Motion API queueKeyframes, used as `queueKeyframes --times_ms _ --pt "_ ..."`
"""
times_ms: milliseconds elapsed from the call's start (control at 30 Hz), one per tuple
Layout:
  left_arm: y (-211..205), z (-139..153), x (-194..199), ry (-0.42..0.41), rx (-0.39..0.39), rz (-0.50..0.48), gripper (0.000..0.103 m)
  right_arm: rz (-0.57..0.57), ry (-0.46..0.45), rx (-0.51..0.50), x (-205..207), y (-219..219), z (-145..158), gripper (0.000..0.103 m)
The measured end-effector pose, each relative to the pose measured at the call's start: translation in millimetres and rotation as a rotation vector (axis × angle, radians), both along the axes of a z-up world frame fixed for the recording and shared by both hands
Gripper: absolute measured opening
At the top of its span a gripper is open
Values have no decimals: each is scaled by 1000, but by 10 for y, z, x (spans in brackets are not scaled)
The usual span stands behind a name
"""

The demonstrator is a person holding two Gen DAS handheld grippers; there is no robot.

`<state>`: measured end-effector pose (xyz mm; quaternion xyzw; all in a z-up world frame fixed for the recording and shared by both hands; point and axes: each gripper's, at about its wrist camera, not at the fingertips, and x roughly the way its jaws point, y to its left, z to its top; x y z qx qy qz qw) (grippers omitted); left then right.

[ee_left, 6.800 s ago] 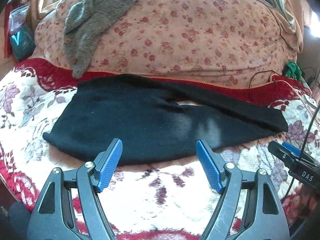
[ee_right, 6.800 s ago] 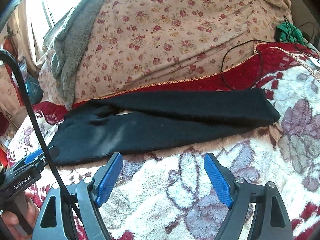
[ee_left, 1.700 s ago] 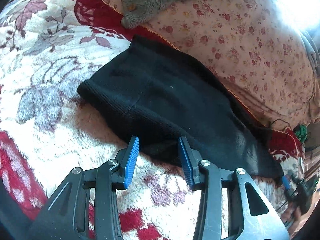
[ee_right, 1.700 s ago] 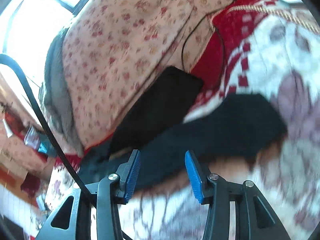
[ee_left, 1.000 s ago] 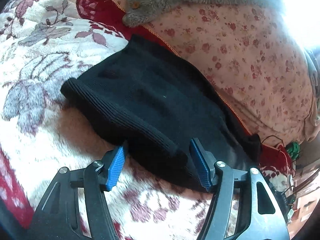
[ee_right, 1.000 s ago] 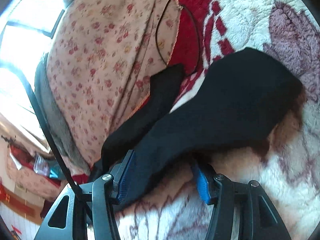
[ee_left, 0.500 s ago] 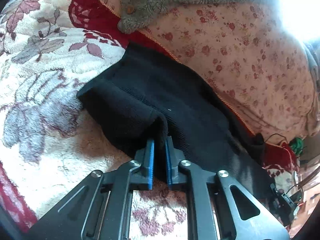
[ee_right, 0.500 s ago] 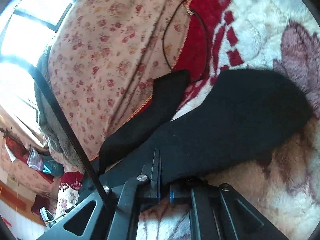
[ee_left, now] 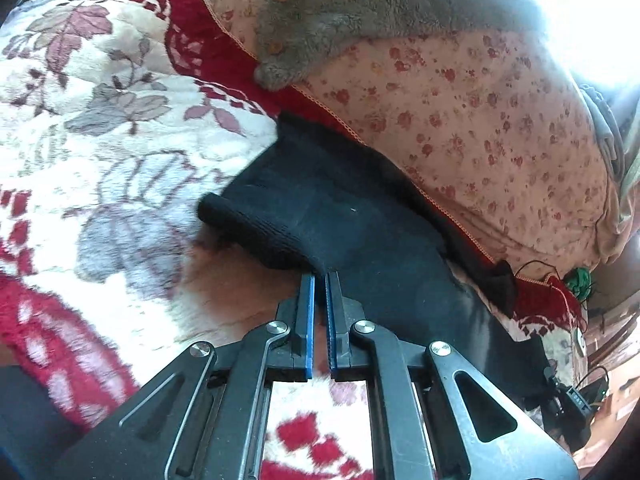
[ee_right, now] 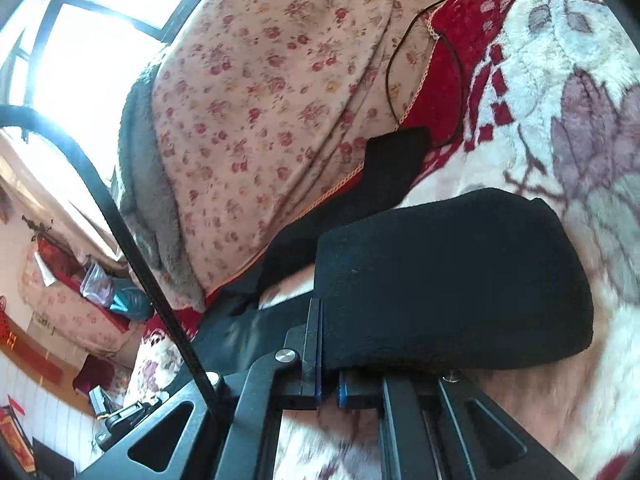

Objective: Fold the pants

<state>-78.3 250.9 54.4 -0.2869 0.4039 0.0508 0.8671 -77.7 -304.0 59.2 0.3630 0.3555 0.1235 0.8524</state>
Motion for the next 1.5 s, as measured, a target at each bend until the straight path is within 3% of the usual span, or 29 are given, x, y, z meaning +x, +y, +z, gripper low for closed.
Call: queueKeyframes --times_ms 133,200,333,367,433,500,667,733,800,967,1100,1200,1267,1367,1467,1500 --pt "245 115 -207 -26 29 52 0 36 4 -7 -169 61 11 4" --pt "360 96 -268 -32 -34 38 0 37 14 -31 -218 64 -13 4" --pt "304 19 -279 -31 -130 -13 3 11 32 22 -220 13 -132 5" --pt "265 5 -265 -24 -123 -20 8 12 33 13 -212 26 -130 5" --pt "117 -86 -186 6 -106 -17 43 16 39 -14 -186 63 -127 5" --pt "52 -179 -132 7 -153 -6 51 22 40 -11 -162 79 -127 5" --pt "-83 -321 125 28 -115 64 51 12 59 -2 -117 12 -179 9" --pt "-62 -344 197 19 -140 87 51 13 63 -8 -103 -12 -202 16" --pt "-41 -349 268 14 -139 105 51 6 75 -22 -89 -39 -239 30" --pt "32 -258 152 -58 -216 121 51 -14 94 12 -84 -118 -315 34" --pt "84 -203 86 -107 -195 143 66 -15 96 22 -64 -139 -336 39" --pt "130 -285 217 -66 -212 164 69 -22 93 32 -57 -138 -337 41" --pt "122 -390 322 -14 -210 166 69 -21 96 21 -47 -121 -342 41" --pt "109 -426 413 -11 -198 189 69 -33 92 20 -3 -128 -358 40" --pt "104 -407 491 -19 -194 202 68 -65 79 0 50 -153 -380 9" --pt "95 -396 523 -4 -171 199 39 -66 81 8 74 -159 -396 7"
